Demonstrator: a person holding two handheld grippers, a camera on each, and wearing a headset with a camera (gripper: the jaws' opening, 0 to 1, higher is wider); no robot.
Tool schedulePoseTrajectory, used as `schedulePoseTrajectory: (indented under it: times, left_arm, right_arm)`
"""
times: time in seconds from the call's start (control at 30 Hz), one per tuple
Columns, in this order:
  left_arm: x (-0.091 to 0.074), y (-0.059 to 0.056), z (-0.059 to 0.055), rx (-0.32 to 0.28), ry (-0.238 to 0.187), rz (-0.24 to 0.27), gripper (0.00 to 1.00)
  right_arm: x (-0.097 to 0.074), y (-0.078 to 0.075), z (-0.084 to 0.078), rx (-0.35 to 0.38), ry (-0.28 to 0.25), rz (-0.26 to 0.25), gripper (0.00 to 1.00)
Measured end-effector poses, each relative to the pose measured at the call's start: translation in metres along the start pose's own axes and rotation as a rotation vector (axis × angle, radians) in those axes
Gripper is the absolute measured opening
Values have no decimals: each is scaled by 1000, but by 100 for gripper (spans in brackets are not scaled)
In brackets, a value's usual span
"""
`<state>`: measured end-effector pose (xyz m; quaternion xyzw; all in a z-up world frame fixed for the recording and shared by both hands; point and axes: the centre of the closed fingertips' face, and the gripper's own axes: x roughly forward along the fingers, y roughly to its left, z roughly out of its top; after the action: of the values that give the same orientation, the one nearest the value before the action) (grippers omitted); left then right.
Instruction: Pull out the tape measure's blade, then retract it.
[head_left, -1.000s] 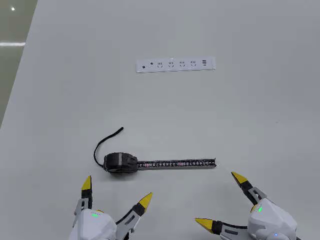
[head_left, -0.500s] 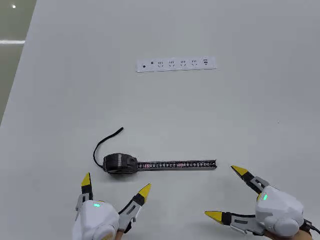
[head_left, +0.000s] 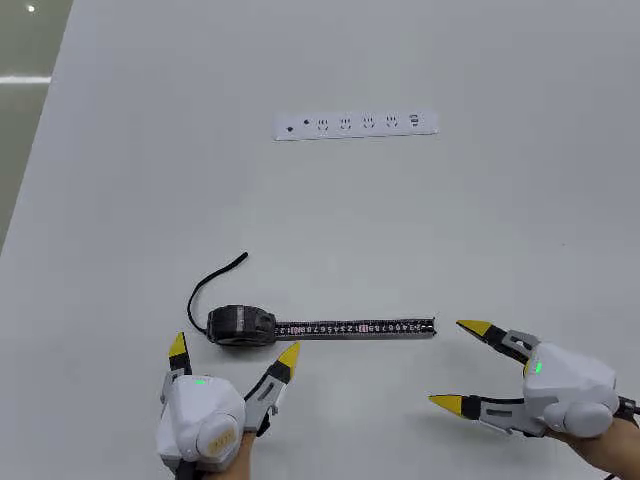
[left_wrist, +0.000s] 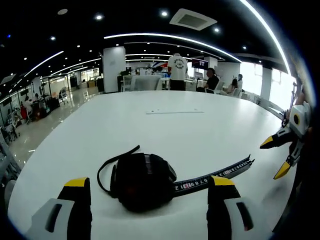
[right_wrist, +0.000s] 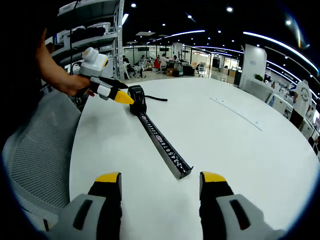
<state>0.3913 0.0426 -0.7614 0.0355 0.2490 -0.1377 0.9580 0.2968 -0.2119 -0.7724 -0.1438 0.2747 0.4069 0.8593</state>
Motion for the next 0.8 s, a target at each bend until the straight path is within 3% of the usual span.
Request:
schedulePoseTrajectory:
  times: [0.17,0.2,0.27,0.8]
  left_arm:
    - [2,-1,0,-2,2,1,91]
    - [9,-1,2,-8,6,15,91]
    - [15,1,-1,-14,27,30,90]
    - [25,12,-11,-37,72,72,82]
  right_arm:
    - [0,-2,0,-13,4,4,56]
    - [3,-13,-1,-49,16,37,55]
    - [6,-20,-1,-79,23,63,52]
    - [24,-32,-10,-152,68,175,36]
